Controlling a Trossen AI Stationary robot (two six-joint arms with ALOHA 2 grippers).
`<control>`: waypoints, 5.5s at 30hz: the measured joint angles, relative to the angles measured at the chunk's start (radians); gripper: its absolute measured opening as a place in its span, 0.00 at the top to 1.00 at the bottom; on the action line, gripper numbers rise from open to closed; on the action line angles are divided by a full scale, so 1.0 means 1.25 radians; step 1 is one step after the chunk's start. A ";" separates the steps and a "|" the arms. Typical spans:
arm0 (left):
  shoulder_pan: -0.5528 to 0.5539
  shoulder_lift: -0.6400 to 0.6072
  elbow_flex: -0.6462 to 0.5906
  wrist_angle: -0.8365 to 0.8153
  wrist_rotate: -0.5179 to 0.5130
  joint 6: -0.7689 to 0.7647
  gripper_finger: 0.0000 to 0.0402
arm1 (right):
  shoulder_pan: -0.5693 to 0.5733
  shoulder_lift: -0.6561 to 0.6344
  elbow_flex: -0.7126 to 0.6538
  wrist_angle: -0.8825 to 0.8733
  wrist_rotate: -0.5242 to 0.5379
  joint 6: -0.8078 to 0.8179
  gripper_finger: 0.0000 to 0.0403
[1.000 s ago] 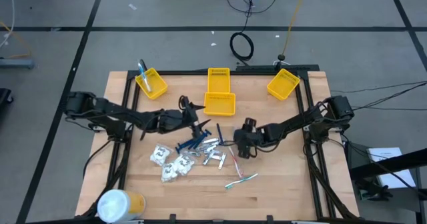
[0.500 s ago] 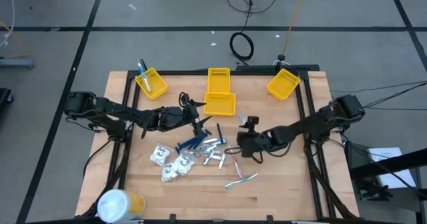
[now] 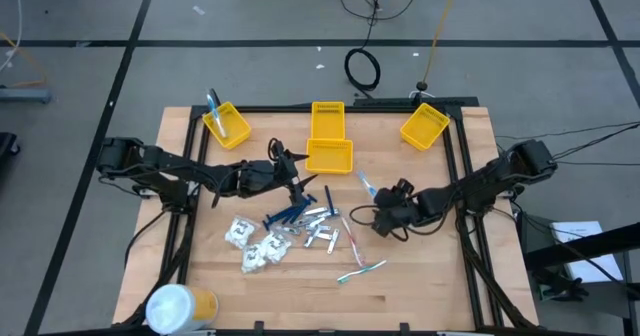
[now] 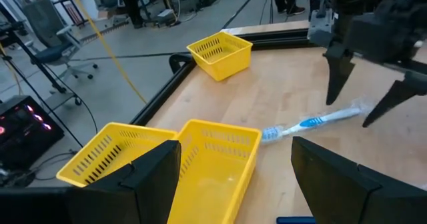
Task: Pick & Place Travel size toiletries
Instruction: Put the blue toothbrush into the left yellow bin, then put the orange toothbrush into the left yellow bin
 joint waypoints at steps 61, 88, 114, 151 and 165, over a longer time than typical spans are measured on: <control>0.023 0.286 0.293 0.360 0.390 -0.066 0.30 | -0.135 -0.230 -0.258 1.104 -0.206 -0.695 0.97; 0.038 0.185 0.313 0.084 0.151 -0.003 0.98 | -0.135 -0.232 -0.257 0.943 -0.052 -0.668 0.55; 0.561 -0.314 -0.087 -0.419 -0.171 -0.573 0.98 | -0.167 -0.313 -0.257 0.805 0.005 -0.625 0.40; 0.668 -0.316 -0.086 -0.563 -0.083 -0.585 0.29 | -0.167 -0.313 -0.257 0.801 0.001 -0.625 0.40; 0.409 -0.405 -0.086 -0.367 0.034 -0.422 0.23 | -0.132 -0.290 -0.092 0.347 -0.116 -0.389 0.40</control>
